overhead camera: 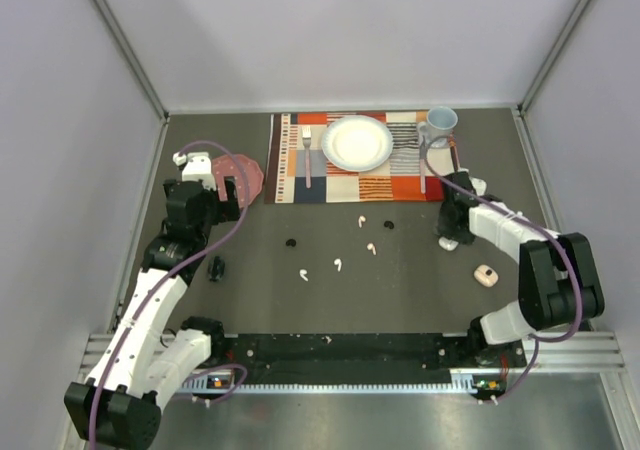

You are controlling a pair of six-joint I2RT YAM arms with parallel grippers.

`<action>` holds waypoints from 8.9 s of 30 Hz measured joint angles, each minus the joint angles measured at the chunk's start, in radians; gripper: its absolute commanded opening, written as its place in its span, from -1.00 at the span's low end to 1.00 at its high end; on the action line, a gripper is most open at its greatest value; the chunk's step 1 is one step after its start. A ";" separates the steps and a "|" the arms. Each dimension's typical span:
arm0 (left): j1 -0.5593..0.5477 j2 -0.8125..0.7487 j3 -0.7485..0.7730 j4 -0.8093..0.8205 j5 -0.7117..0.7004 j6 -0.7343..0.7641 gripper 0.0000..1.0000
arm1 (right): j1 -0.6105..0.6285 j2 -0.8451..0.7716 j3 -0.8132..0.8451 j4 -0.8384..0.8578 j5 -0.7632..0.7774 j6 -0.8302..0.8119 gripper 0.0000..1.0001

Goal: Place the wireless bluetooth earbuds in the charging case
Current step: Move the charging case to the center of the board, then pick up the charging case from the center of the board, then pass from the right arm to the left, then pass from the left arm to the right

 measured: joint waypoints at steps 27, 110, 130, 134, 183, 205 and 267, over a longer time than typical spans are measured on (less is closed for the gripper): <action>0.000 0.024 0.000 -0.005 0.050 0.000 0.95 | 0.307 0.096 0.069 0.137 -0.007 -0.302 0.65; -0.280 0.341 0.248 0.166 1.062 -0.332 0.88 | 0.569 -0.501 -0.031 0.523 -0.568 -1.134 -0.72; -0.395 0.432 0.252 0.332 0.956 -0.318 0.53 | 0.599 -0.480 -0.031 0.595 -0.605 -1.053 -0.74; -0.401 0.434 0.250 0.351 0.963 -0.317 0.27 | 0.599 -0.477 -0.031 0.598 -0.606 -1.045 -0.73; -0.418 0.468 0.232 0.365 0.925 -0.242 -1.00 | 0.618 -0.492 -0.037 0.698 -0.534 -0.941 0.98; -0.389 0.037 -0.278 1.027 0.721 -0.016 -1.00 | 0.500 -0.335 0.398 0.337 -0.598 -0.087 0.85; -0.282 0.076 -0.366 1.370 0.968 -0.145 -1.00 | 0.523 -0.161 0.370 0.493 -0.961 0.343 0.82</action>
